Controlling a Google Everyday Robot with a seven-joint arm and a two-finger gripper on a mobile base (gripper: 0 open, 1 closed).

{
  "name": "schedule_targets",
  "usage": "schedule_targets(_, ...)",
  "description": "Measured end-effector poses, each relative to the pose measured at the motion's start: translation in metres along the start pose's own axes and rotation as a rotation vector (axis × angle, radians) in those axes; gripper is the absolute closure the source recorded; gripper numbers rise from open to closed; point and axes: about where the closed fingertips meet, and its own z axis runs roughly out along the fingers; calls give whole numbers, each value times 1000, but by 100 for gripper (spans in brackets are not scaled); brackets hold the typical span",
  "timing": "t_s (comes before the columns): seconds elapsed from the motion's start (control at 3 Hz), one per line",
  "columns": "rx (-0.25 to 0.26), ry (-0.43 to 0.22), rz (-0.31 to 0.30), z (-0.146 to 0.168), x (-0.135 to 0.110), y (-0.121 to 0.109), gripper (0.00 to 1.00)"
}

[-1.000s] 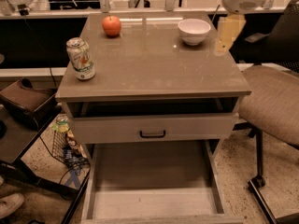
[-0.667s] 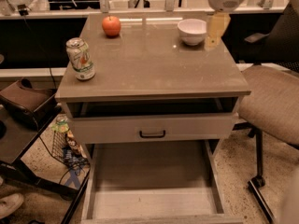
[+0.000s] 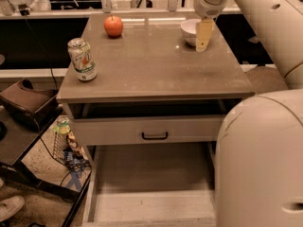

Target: Move white bowl near 7up can

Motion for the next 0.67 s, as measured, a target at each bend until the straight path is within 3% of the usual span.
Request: schedule_targets(0.67,-14,-18,26,12,4,-1,0)
